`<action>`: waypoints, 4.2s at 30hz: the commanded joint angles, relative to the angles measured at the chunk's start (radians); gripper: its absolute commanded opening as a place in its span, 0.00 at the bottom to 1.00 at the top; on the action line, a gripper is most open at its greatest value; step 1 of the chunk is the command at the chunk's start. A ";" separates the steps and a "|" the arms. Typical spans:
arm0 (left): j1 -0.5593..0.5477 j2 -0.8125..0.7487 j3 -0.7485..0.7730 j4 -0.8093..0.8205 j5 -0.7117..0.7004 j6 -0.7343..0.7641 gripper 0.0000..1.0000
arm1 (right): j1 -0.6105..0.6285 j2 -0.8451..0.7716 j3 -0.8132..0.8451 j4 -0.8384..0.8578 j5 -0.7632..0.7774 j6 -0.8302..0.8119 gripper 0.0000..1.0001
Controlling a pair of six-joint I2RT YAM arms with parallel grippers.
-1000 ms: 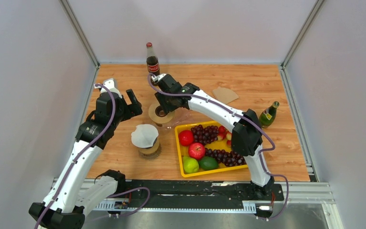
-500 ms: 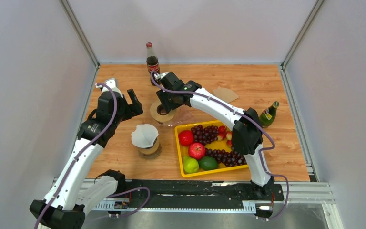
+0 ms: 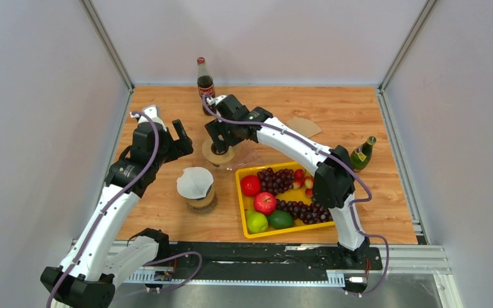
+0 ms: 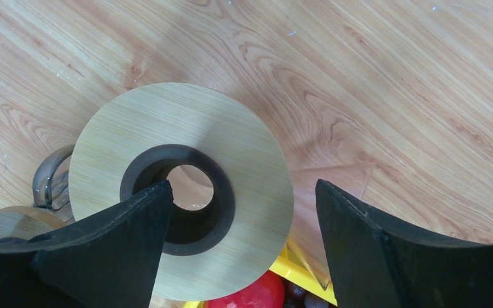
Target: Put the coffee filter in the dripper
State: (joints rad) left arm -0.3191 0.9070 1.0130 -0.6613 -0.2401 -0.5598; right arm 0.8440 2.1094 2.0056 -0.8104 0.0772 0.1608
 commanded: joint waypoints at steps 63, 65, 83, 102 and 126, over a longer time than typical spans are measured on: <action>0.003 0.139 0.030 0.045 0.038 0.024 1.00 | -0.553 -0.532 -0.813 0.553 -0.557 -0.041 1.00; 0.004 0.147 0.030 0.045 0.038 0.023 1.00 | -0.545 -0.518 -0.810 0.553 -0.572 -0.043 1.00; 0.003 0.193 0.043 0.052 0.042 0.022 1.00 | -0.420 -0.412 -0.760 0.553 -0.601 -0.036 0.96; 0.003 0.190 0.038 0.042 0.057 0.019 1.00 | -0.274 -0.232 -0.662 0.569 -0.637 -0.032 0.50; 0.003 0.159 0.046 0.051 0.094 0.019 1.00 | -0.224 -0.536 -0.743 0.534 -0.380 -0.559 0.00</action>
State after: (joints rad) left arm -0.3191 1.0969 1.0149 -0.6380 -0.1719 -0.5518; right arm 0.5827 1.7088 1.2690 -0.3073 -0.4252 -0.1555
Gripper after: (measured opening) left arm 0.998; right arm 0.025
